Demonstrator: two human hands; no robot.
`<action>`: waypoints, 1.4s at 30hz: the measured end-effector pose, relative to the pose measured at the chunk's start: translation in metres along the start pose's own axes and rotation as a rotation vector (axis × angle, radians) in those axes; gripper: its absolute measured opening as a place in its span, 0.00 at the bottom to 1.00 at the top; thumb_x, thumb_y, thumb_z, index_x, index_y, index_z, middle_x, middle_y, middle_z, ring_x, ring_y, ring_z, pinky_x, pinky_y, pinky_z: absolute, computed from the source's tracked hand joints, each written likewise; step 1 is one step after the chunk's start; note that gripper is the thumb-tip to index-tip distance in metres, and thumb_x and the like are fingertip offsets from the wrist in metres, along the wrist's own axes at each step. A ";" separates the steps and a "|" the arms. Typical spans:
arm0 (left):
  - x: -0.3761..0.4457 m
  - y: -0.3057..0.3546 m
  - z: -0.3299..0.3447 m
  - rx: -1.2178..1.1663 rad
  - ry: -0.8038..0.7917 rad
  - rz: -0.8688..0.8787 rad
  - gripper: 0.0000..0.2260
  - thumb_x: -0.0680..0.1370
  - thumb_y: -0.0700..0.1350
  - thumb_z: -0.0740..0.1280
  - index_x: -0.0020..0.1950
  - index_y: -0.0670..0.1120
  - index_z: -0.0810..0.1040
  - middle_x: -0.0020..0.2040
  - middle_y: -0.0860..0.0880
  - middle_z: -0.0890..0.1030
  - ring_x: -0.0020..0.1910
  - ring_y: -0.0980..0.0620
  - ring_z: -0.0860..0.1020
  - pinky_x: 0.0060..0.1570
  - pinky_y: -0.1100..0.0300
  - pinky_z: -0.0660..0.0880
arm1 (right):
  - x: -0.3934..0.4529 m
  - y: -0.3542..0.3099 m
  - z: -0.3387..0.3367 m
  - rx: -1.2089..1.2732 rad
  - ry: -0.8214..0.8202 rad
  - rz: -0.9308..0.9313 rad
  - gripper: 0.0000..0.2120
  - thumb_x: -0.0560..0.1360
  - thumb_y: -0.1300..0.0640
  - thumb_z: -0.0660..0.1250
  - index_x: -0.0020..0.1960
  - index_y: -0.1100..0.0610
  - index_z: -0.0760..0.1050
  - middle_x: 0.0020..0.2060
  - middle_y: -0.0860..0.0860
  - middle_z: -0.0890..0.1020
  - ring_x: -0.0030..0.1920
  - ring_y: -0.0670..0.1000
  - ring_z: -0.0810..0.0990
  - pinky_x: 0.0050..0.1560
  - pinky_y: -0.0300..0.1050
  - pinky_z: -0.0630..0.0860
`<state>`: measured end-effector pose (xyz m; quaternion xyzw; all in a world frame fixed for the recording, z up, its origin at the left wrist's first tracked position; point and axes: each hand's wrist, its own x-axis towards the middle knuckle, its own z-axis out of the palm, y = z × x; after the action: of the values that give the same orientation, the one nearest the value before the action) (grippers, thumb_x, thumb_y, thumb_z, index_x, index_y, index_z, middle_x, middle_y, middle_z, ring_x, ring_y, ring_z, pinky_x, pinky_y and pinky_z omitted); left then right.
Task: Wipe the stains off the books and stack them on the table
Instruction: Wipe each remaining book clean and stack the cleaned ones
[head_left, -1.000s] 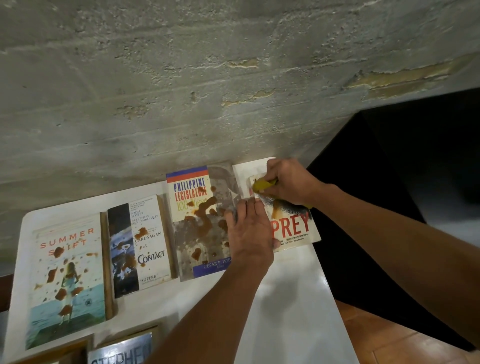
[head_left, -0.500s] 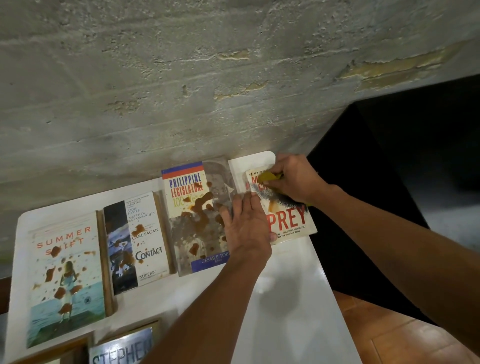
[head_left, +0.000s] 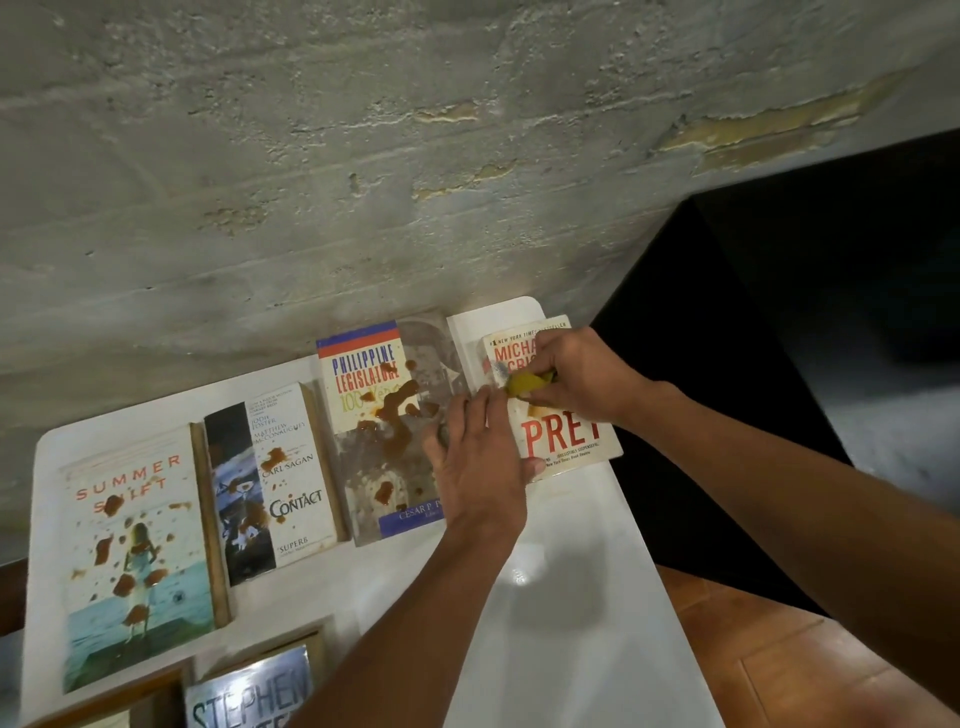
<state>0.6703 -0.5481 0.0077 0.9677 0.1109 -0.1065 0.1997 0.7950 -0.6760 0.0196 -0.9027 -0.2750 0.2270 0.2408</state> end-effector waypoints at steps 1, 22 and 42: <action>-0.005 0.001 0.002 -0.005 0.060 0.003 0.37 0.74 0.61 0.73 0.77 0.51 0.62 0.76 0.50 0.67 0.76 0.48 0.60 0.74 0.46 0.52 | -0.002 0.001 0.001 0.005 -0.011 -0.008 0.13 0.73 0.52 0.75 0.57 0.51 0.85 0.47 0.47 0.82 0.40 0.44 0.83 0.41 0.40 0.83; -0.047 -0.013 0.013 -0.121 0.240 -0.053 0.29 0.68 0.57 0.79 0.65 0.49 0.78 0.60 0.49 0.81 0.62 0.44 0.77 0.62 0.42 0.67 | -0.069 0.002 0.038 0.104 -0.067 -0.011 0.16 0.71 0.51 0.76 0.58 0.51 0.85 0.54 0.44 0.84 0.52 0.44 0.83 0.54 0.36 0.80; -0.036 0.028 -0.033 -0.975 -0.138 -0.198 0.07 0.80 0.57 0.65 0.54 0.57 0.78 0.50 0.58 0.81 0.51 0.55 0.81 0.52 0.62 0.81 | -0.090 -0.049 0.017 1.412 0.273 0.634 0.17 0.82 0.43 0.59 0.66 0.50 0.73 0.56 0.49 0.84 0.56 0.53 0.84 0.59 0.56 0.80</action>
<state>0.6483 -0.5662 0.0569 0.7374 0.2256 -0.1247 0.6244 0.6993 -0.6895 0.0587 -0.5914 0.2369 0.2929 0.7129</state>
